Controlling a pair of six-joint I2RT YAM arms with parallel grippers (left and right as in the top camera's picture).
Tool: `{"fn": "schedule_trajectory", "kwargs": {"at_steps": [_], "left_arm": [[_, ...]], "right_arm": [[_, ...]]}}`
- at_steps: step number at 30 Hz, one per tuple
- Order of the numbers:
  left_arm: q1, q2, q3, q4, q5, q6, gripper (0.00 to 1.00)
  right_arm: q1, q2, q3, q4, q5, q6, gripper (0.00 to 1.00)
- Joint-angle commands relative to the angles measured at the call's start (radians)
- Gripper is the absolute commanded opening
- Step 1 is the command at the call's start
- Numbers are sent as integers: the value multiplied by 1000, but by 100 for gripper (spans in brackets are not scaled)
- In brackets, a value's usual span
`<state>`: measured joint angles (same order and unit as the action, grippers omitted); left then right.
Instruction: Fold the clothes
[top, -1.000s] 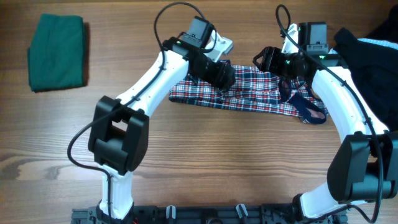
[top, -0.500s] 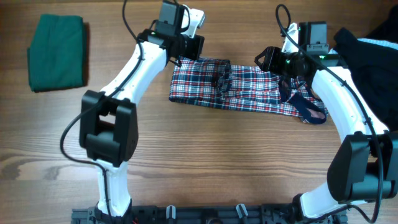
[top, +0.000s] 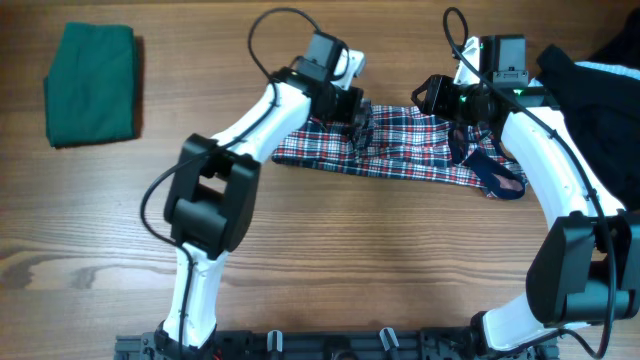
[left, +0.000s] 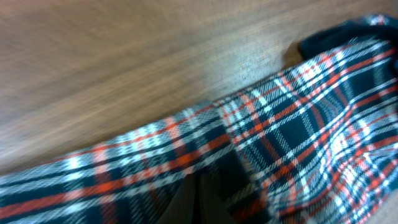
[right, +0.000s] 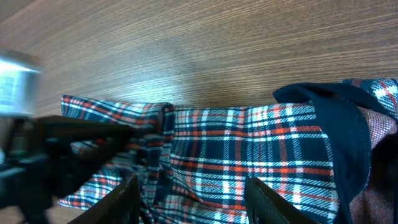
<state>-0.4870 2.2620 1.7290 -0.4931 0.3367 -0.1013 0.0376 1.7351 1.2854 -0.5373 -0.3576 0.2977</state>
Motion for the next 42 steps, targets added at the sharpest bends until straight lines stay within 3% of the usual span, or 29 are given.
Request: {"fn": "schedule_trajectory", "kwargs": {"at_steps": [1,13,17,20,21,22,24,25,26,35,36,37,39,42], "left_arm": [[-29,93,8,12,-20,-117,4],[-3,66,47,17,-51,-164,4],[27,-7,52,-40,-50,-164,17],[53,-71,52,-90,-50,-158,44],[62,-95,52,-105,-50,-141,48],[70,-117,52,-119,-51,-127,59],[84,-156,52,-140,-51,-105,92],[89,-170,52,-148,-50,-94,99],[93,-180,52,-157,-51,-84,100],[110,-185,51,-367,-69,-55,99],[110,-185,51,-389,-69,-55,90],[111,-184,51,-402,-70,-55,67],[112,-184,51,-422,-115,-56,32],[114,-174,51,-422,-209,-56,12]], "right_arm": [[0,-7,10,2,18,-6,54],[0,-7,10,-2,18,-8,54],[0,-7,10,5,18,-6,54],[0,-7,10,11,18,-6,56],[0,-7,10,14,18,-6,58],[0,-7,10,16,18,-6,60],[0,-7,10,21,18,-5,64],[0,-7,10,24,18,-4,66],[0,-7,10,26,18,2,68],[0,-7,10,24,18,20,70],[0,-7,10,27,18,20,70],[0,-7,10,29,18,20,70],[0,-7,10,29,18,28,70],[0,-7,10,24,18,27,69]]}}
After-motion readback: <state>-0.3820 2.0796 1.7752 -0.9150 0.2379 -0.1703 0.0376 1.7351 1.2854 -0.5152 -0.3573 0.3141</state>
